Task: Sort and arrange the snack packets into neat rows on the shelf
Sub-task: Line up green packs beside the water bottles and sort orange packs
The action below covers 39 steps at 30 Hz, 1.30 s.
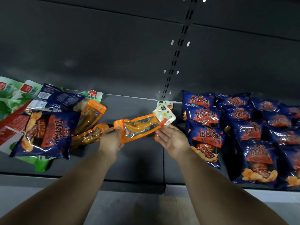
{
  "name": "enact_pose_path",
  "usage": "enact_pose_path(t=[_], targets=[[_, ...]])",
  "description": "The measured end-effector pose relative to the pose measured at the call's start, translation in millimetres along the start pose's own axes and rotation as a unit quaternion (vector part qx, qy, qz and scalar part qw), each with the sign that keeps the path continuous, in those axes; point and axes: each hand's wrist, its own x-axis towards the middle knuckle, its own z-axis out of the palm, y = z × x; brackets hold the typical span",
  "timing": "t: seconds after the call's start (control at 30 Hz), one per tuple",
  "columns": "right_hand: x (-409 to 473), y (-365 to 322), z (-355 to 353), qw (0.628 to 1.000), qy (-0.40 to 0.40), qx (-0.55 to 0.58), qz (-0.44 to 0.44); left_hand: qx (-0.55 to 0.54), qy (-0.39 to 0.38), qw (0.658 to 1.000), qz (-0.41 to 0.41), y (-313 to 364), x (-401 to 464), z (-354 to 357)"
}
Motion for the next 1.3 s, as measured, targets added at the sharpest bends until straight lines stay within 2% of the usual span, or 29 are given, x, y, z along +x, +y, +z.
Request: enact_pose_path(t=[0.1,0.17,0.27,0.33,0.37,0.53,0.67,0.9,1.03,1.13,1.3], targets=[[1,-6,-4,0.999,0.019,0.032,-0.014,0.076,-0.104,0.991,-0.030,-11,-2,-6],[2,-10,-7,0.999,0.044,0.023,-0.020,0.172,-0.175,0.969,-0.037,-12,-8,-10],[3,-10,-9,0.994,0.095,-0.043,-0.026,0.338,-0.270,0.900,-0.047,-12,-16,-14],[4,-7,-8,0.990,0.118,-0.074,-0.030,0.395,-0.317,0.860,-0.055,-10,-22,-12],[4,-6,-7,0.988,0.120,-0.090,-0.031,0.401,-0.329,0.853,-0.054,-8,-24,-10],[7,-6,0,0.969,0.101,-0.218,-0.060,0.327,-0.295,0.898,0.005,0,-24,4],[10,-2,-1,0.932,0.122,-0.326,-0.103,0.341,-0.293,0.893,-0.005,-11,-28,21],[5,19,-17,0.898,0.158,-0.390,-0.127,0.294,-0.218,0.931,-0.003,-38,-20,51],[-4,19,-25,0.880,0.164,-0.423,-0.139,0.288,-0.183,0.939,0.042,-46,-14,64],[-1,17,-29,0.875,0.169,-0.434,-0.132,0.366,-0.149,0.911,0.119,-50,-14,68],[2,17,-30,0.841,0.144,-0.502,-0.141,0.521,-0.128,0.812,0.230,-44,-21,73]])
